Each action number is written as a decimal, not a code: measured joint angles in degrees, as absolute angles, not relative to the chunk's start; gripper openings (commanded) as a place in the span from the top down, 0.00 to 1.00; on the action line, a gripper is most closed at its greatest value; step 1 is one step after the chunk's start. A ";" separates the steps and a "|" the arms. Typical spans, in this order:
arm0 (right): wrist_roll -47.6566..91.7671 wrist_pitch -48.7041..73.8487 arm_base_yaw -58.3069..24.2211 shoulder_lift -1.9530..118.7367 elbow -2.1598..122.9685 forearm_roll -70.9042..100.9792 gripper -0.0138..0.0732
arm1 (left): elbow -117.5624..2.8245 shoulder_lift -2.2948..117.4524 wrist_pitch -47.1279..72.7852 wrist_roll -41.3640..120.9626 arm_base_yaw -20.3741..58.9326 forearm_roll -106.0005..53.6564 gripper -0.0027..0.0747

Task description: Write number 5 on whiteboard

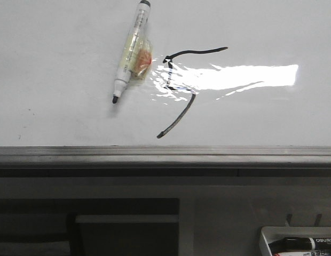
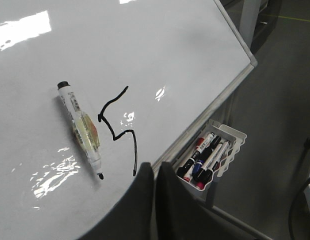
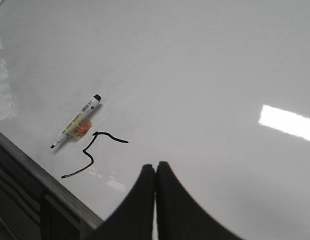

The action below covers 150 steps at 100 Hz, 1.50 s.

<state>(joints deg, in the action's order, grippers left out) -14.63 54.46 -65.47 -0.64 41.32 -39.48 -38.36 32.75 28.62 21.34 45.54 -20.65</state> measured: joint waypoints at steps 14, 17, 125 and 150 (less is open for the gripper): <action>-14.63 54.19 -65.47 -0.64 41.11 -39.62 0.90 | -38.26 32.65 28.74 21.34 45.54 -20.65 0.99; -14.63 54.19 -65.47 -0.64 41.11 -39.73 0.90 | -38.26 32.65 28.74 21.34 45.54 -20.65 0.99; -14.73 53.94 -65.47 -0.64 41.11 -39.86 0.90 | -2.03 0.15 8.34 10.83 18.89 -2.25 0.99; -14.73 53.71 -65.47 -0.64 41.06 -39.86 0.90 | 0.20 -0.38 10.55 7.48 10.89 -2.03 0.99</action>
